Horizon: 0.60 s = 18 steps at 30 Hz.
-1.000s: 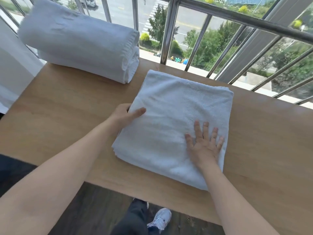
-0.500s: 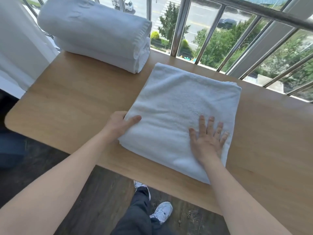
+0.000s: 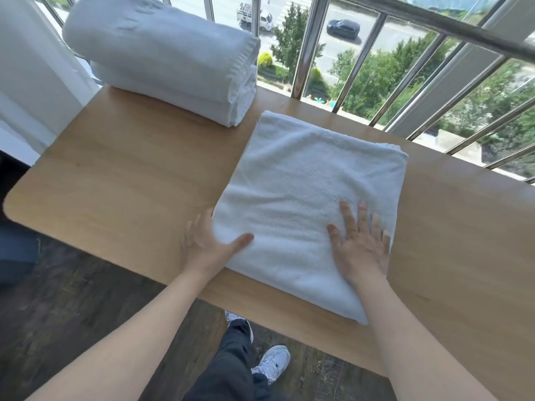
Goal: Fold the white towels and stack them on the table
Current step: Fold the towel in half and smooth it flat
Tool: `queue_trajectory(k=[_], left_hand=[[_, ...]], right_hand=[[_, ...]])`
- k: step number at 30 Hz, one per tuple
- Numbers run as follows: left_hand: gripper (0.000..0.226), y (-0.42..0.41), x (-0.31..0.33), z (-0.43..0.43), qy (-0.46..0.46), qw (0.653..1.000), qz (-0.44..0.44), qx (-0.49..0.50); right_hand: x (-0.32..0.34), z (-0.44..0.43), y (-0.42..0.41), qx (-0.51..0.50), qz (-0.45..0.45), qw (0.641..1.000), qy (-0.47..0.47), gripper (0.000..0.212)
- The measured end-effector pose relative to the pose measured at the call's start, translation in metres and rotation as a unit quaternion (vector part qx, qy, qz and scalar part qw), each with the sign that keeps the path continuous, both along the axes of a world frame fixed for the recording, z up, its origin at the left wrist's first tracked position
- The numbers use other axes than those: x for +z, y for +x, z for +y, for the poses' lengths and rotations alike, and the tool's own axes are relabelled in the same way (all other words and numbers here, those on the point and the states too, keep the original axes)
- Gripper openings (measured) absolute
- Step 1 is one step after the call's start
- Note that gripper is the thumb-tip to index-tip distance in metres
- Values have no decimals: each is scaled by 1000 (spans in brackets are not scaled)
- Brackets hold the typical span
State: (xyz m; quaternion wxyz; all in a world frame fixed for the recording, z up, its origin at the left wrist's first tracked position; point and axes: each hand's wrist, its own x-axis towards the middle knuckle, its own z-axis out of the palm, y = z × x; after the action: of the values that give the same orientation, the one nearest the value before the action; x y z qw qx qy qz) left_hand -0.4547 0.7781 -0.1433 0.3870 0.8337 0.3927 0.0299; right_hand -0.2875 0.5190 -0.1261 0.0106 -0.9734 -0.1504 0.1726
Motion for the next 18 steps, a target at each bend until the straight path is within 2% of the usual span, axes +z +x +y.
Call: queue_trajectory(k=[2, 6, 13, 16, 18], left_hand=[[80, 1, -4, -4, 40, 999, 2, -24], [81, 31, -5, 7, 64, 997, 1, -40], [99, 131, -4, 45, 124, 991, -23, -52], [84, 170, 8, 36, 134, 990, -37, -21], [70, 173, 15, 7, 103, 993, -53, -18]], right_hand=[[1, -4, 2, 2, -8, 1000, 3, 63], [-3, -3, 0, -23, -32, 999, 4, 62], [2, -1, 10, -98, -89, 990, -47, 67], [6, 12, 17, -179, -41, 982, -39, 66], [10, 20, 21, -214, -7, 976, -42, 66]])
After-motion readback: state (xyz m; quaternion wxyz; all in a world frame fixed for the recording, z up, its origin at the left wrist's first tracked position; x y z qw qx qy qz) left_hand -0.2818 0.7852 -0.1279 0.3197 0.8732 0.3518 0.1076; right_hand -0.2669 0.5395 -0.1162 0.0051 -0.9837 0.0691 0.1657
